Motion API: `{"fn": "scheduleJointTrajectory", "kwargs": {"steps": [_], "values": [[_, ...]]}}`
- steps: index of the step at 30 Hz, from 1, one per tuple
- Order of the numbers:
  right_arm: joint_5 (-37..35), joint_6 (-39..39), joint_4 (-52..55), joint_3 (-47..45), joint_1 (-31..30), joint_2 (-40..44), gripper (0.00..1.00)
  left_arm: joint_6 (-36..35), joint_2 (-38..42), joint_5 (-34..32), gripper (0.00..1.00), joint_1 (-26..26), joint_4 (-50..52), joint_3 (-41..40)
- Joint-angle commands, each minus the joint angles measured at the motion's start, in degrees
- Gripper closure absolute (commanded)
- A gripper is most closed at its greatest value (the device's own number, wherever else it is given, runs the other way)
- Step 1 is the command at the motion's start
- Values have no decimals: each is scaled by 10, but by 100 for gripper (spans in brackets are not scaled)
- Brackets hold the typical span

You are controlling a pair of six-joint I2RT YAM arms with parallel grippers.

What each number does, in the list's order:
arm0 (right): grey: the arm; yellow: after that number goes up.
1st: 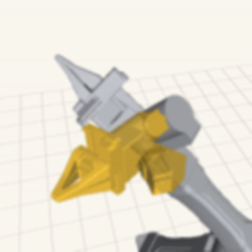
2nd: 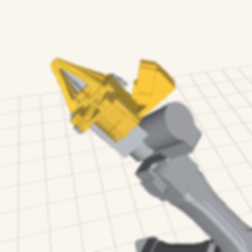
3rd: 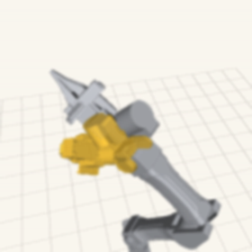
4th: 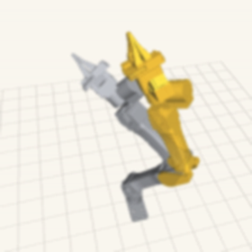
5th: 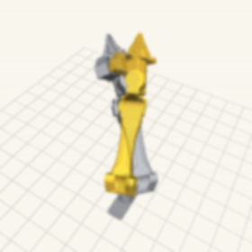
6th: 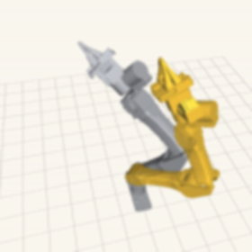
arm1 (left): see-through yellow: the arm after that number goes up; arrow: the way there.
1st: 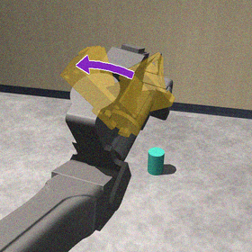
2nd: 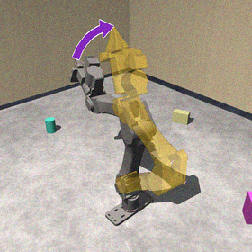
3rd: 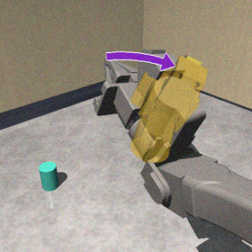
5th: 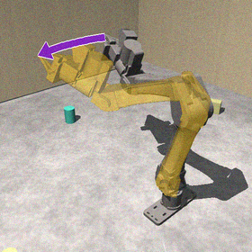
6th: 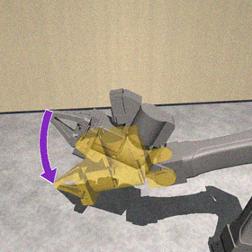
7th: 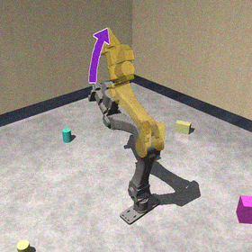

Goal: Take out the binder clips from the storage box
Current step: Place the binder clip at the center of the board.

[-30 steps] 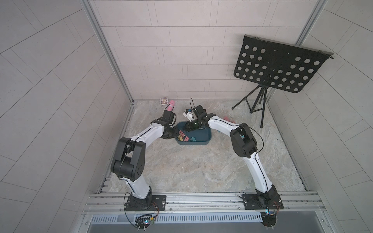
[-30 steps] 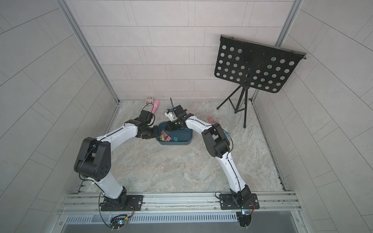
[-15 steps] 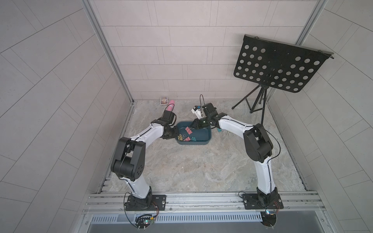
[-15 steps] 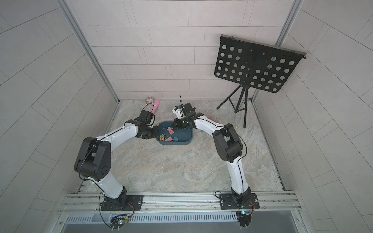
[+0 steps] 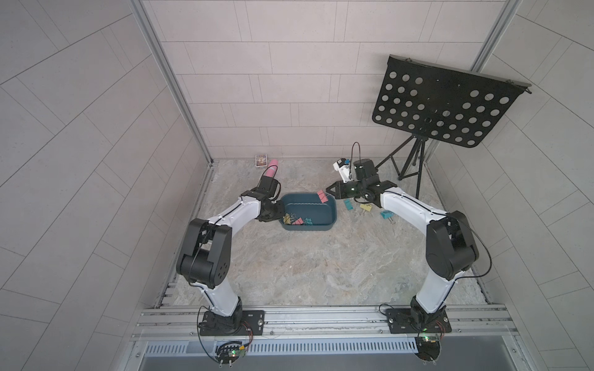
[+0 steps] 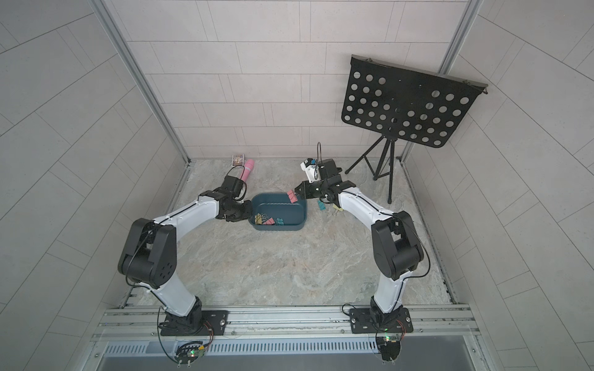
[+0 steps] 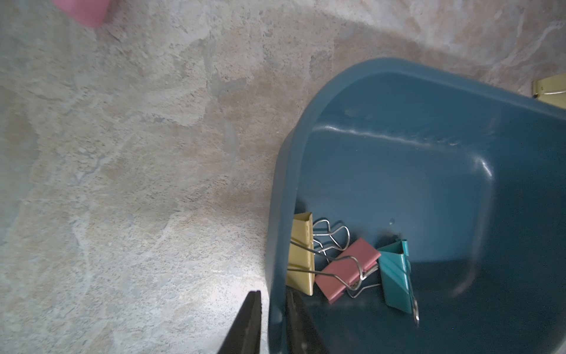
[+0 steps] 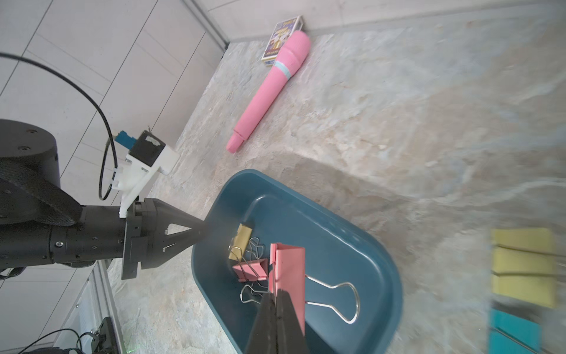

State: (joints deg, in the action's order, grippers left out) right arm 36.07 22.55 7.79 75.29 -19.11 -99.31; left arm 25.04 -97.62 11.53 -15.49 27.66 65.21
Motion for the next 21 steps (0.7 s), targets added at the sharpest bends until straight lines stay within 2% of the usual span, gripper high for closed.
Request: {"fn": "scheduleJointTrajectory", "kwargs": {"steps": [1, 10, 21], "values": [[-4, -4, -13, -34, 29, 50, 100, 1, 18, -8, 76, 4, 9, -6], [-2, -12, -18, -144, 92, 127, 100, 3, 22, -8, 76, 4, 10, -5], [15, -14, -22, -182, 116, 103, 100, 4, 20, -8, 76, 4, 7, -9]]}}
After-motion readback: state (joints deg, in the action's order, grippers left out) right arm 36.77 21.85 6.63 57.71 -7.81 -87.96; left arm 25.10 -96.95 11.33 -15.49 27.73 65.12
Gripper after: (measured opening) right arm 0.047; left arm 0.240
